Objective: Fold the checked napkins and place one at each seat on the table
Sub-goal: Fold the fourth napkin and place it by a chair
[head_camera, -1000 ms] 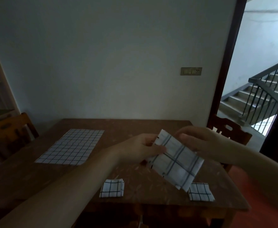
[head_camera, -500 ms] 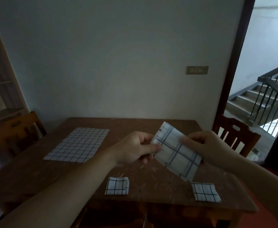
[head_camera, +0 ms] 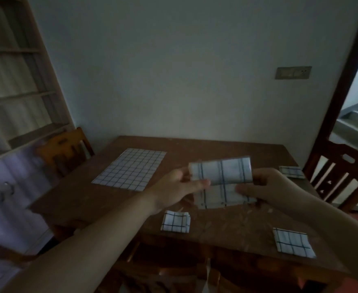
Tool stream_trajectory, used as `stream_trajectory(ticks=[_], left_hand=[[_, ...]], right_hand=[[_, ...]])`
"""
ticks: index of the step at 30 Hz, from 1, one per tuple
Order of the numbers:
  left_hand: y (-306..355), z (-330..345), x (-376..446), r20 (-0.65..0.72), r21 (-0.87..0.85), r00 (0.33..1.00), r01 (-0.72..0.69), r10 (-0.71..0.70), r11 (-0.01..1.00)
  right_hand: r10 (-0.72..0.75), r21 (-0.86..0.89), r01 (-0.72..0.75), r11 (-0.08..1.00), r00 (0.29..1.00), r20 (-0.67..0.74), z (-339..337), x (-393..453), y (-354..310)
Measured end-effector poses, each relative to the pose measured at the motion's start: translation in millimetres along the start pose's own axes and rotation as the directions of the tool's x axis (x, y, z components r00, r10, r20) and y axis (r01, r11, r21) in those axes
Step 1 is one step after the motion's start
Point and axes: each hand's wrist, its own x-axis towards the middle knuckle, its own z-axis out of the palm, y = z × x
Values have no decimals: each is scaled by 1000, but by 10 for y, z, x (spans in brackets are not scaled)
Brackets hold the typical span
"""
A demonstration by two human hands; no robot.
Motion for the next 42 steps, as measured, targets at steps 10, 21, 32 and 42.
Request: stream_trajectory(ticks=[10,21,32,42], left_hand=[[-542,-643,-597,-195,39,977,-77,83,996],[-1307,-2176,-1398,-556,102,824,-63,110,993],[-1878,-3214,-1077,-536,-51,835,117,-126,992],[-2674,-4078,-531,-404,32,841,407,-361,913]], right_hand=[[29,198,-52,979,992,120,1008,414,-451],[70,149,-82,985,994,85,3084,831,-1173],[121,98,-147,984,965,234,3787,1839,-1034],[218,283,-258,924,962,165,4580,3110,-583]])
